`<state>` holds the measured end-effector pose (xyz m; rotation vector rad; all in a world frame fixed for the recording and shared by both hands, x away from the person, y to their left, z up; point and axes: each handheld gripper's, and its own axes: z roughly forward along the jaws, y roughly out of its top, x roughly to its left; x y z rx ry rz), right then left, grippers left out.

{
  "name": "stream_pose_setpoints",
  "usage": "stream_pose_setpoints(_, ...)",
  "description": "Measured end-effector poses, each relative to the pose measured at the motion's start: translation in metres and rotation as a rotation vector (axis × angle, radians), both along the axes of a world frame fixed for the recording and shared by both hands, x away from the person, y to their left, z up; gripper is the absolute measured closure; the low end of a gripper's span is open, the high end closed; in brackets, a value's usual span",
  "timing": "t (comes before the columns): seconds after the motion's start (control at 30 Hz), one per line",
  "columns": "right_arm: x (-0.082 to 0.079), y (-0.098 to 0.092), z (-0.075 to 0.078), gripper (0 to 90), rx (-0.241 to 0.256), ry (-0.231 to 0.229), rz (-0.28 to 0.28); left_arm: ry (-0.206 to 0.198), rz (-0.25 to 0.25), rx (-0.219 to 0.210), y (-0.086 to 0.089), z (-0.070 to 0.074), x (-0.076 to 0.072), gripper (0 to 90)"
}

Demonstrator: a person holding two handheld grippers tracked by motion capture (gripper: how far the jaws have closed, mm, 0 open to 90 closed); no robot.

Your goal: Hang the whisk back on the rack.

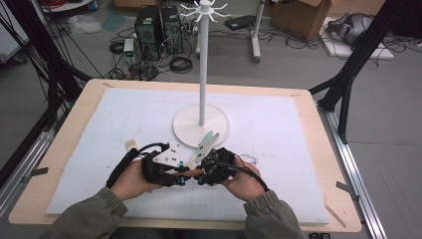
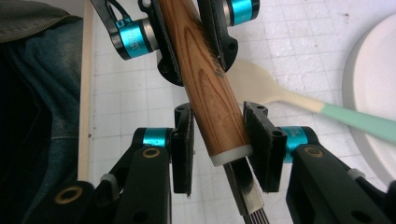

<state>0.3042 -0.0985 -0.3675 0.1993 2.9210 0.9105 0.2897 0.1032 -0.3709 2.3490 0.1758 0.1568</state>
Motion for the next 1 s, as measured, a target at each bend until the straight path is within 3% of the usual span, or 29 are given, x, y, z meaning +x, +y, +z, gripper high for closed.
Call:
stream_pose_setpoints(0.17,-0.002,0.000,0.001,66.1,-0.004,-0.034,0.005,0.003,0.007,-0.013,0.001,0.000,0.000,69.8)
stream_pose_setpoints(0.5,-0.002,-0.004,0.000,67.1,-0.005,-0.033,-0.012,0.017,0.030,-0.031,0.008,0.001,0.002,64.3)
stream_pose_setpoints(0.73,-0.001,-0.013,0.003,67.2,0.037,-0.020,-0.028,0.030,0.034,-0.032,0.019,-0.004,0.002,59.6)
stream_pose_setpoints(1.0,-0.002,-0.013,0.004,67.1,0.054,-0.020,-0.012,0.021,0.011,-0.044,0.022,-0.002,0.001,69.7)
